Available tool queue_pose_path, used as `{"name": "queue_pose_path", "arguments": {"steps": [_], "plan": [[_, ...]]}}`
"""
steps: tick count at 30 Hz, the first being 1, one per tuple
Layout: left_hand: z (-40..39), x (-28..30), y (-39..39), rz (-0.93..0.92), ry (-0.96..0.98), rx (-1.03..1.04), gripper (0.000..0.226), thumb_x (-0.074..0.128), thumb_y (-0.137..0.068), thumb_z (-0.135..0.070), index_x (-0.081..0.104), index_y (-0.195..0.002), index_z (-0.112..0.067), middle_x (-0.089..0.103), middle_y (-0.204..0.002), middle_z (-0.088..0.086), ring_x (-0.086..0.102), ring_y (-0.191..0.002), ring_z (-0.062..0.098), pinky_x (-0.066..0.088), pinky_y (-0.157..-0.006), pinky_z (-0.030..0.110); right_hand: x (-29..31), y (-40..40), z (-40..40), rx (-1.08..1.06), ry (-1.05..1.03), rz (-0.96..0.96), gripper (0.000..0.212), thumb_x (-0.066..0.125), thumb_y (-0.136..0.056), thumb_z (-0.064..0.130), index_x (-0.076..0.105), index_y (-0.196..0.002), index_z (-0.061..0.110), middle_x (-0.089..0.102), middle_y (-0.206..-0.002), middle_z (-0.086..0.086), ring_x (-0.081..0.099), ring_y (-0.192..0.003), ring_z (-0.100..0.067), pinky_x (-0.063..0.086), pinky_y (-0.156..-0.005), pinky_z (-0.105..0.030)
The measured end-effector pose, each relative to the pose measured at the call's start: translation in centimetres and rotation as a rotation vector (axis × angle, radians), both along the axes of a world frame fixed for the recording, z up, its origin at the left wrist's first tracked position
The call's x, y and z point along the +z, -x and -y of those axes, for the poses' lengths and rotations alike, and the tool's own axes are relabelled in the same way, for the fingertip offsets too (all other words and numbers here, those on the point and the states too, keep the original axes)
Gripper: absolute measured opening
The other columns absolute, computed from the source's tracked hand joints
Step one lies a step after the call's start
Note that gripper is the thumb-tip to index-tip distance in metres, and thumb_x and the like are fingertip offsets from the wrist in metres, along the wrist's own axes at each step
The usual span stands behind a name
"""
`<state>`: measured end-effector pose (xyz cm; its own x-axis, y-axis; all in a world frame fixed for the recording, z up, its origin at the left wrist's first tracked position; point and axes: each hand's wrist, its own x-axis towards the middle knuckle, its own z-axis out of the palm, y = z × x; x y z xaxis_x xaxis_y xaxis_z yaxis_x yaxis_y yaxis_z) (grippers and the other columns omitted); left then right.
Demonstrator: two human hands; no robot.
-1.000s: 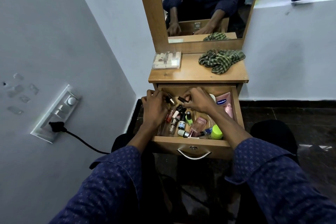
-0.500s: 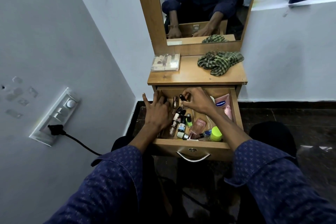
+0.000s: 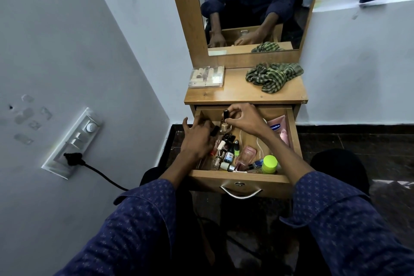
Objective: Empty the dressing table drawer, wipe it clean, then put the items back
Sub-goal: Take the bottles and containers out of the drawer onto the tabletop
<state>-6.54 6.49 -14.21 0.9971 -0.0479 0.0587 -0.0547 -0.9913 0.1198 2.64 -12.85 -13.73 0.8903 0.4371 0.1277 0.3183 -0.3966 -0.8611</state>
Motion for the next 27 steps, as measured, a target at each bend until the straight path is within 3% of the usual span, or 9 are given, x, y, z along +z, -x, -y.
{"name": "queue_pose_path", "arguments": {"steps": [5, 8, 12, 15, 17, 21, 24, 27], "plan": [[-0.2, 0.0, -0.1, -0.008, 0.01, -0.001, 0.037, 0.063, -0.09, -0.041, 0.06, -0.123, -0.024, 0.06, -0.127, -0.001, 0.035, -0.136, 0.024, 0.029, -0.112, 0.062, 0.1, -0.2, 0.1, 0.04, -0.151, -0.119, 0.017, 0.081, -0.081, 0.009, 0.078, -0.098, 0.008, 0.078, -0.093, -0.007, 0.067, -0.078, -0.008, 0.056, -0.076, -0.028], [-0.5, -0.4, -0.2, 0.033, 0.042, -0.019, 0.038, 0.062, -0.094, -0.05, 0.066, -0.126, -0.029, 0.057, -0.123, -0.003, 0.037, -0.13, 0.021, 0.032, -0.106, 0.058, 0.4, -0.2, 0.1, 0.053, -0.232, -0.218, 0.023, 0.08, -0.085, 0.006, 0.074, -0.106, -0.001, 0.076, -0.1, -0.018, 0.067, -0.071, -0.013, 0.057, -0.069, -0.026], [-0.8, -0.7, -0.2, 0.099, 0.166, 0.001, 0.031, 0.064, -0.098, -0.035, 0.066, -0.128, -0.025, 0.059, -0.125, -0.003, 0.048, -0.125, 0.02, 0.035, -0.106, 0.059, 0.8, -0.1, 0.2, 0.064, -0.27, -0.303, 0.034, 0.08, -0.088, 0.009, 0.068, -0.117, -0.003, 0.074, -0.106, -0.022, 0.067, -0.065, -0.012, 0.053, -0.057, -0.02], [-0.9, -0.6, -0.2, 0.164, 0.235, 0.006, 0.024, 0.06, -0.101, -0.027, 0.067, -0.124, -0.021, 0.059, -0.127, -0.002, 0.057, -0.118, 0.021, 0.033, -0.103, 0.047, 1.4, 0.2, 0.2, 0.076, -0.35, -0.347, 0.038, 0.081, -0.088, 0.007, 0.065, -0.119, -0.008, 0.074, -0.105, -0.027, 0.068, -0.065, -0.017, 0.053, -0.053, -0.018], [-0.7, 0.1, -0.1, 0.2, 0.345, 0.01, 0.023, 0.06, -0.102, -0.024, 0.067, -0.124, -0.019, 0.06, -0.125, -0.002, 0.059, -0.113, 0.018, 0.032, -0.1, 0.037, 2.0, 0.4, 0.0, 0.073, -0.415, -0.36, 0.039, 0.083, -0.085, 0.008, 0.066, -0.115, -0.01, 0.075, -0.099, -0.023, 0.068, -0.064, -0.018, 0.052, -0.052, -0.018], [-0.9, 1.6, -0.3, 0.363, 0.49, 0.08, 0.023, 0.061, -0.104, -0.043, 0.069, -0.111, -0.023, 0.068, -0.112, -0.007, 0.061, -0.099, 0.009, 0.044, -0.101, 0.049, 3.1, 0.9, 0.0, 0.068, -0.457, -0.337, 0.032, 0.088, -0.081, 0.012, 0.07, -0.105, -0.001, 0.075, -0.088, -0.012, 0.067, -0.065, -0.018, 0.052, -0.052, -0.018], [-1.5, 3.0, -0.6, 0.454, 0.584, 0.09, 0.04, 0.059, -0.101, -0.061, 0.069, -0.108, -0.023, 0.07, -0.104, -0.008, 0.065, -0.089, 0.009, 0.055, -0.085, 0.041, 4.6, 0.9, -0.1, 0.081, -0.413, -0.275, 0.025, 0.087, -0.082, 0.01, 0.07, -0.1, 0.005, 0.072, -0.084, -0.007, 0.067, -0.066, -0.015, 0.053, -0.055, -0.019], [-2.2, 4.6, -1.6, 0.513, 0.613, 0.071, 0.037, 0.062, -0.101, -0.055, 0.069, -0.105, -0.019, 0.067, -0.1, -0.007, 0.063, -0.087, 0.01, 0.054, -0.074, 0.033, 6.7, 0.1, -0.7, 0.046, -0.35, -0.154, 0.026, 0.088, -0.082, 0.014, 0.071, -0.099, 0.006, 0.071, -0.081, -0.003, 0.066, -0.065, -0.009, 0.055, -0.056, -0.021]]}}
